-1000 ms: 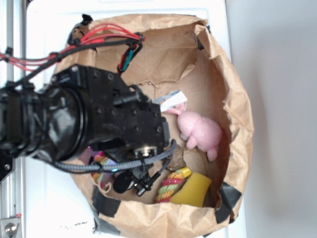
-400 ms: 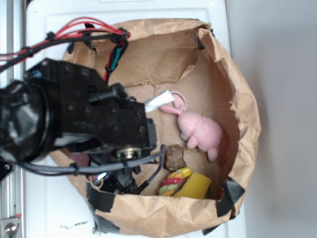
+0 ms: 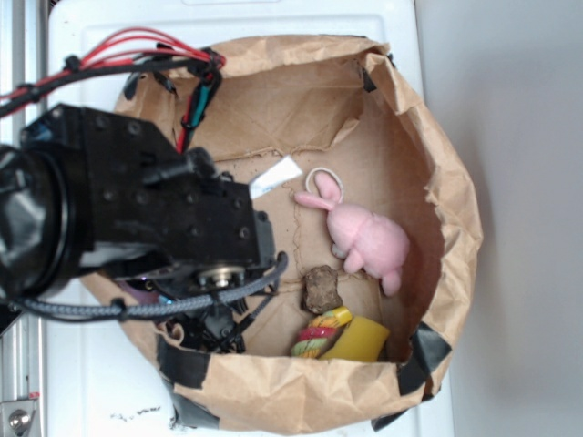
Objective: Grab the multicolored rope.
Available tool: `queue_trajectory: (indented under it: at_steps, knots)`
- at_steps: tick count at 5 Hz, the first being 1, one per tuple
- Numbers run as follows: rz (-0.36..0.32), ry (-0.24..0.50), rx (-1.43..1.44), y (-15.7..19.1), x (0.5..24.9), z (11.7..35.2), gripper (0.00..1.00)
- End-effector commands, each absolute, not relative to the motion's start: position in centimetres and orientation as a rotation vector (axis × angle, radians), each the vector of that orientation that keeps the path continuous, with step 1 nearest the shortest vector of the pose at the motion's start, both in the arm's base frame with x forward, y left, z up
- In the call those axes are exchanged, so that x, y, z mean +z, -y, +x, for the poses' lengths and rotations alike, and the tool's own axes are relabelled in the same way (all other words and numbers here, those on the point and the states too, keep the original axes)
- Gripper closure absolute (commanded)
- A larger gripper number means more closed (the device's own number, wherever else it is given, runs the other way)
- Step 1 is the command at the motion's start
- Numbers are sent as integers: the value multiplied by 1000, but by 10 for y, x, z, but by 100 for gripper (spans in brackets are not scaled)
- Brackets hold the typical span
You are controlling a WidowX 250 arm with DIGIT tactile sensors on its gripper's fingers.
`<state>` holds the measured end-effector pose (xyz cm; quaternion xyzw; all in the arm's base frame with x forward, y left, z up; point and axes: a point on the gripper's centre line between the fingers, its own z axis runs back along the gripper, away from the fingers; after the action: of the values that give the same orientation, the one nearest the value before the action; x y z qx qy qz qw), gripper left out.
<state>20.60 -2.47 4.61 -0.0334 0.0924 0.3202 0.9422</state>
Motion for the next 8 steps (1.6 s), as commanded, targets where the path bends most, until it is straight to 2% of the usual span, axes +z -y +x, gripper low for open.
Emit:
queue_trajectory:
  at_steps: [1,2,4,6,7,8]
  knots:
    - [-97,-148,650,26,64,218,0]
    - [-106,-145,641,26,66,218,0]
    - [-170,-157,711,8,76,222,0]
    - [-156,-179,703,8,64,224,0]
    - [-219,-256,744,8,54,226,0]
    - [-251,-286,796,8,56,232,0]
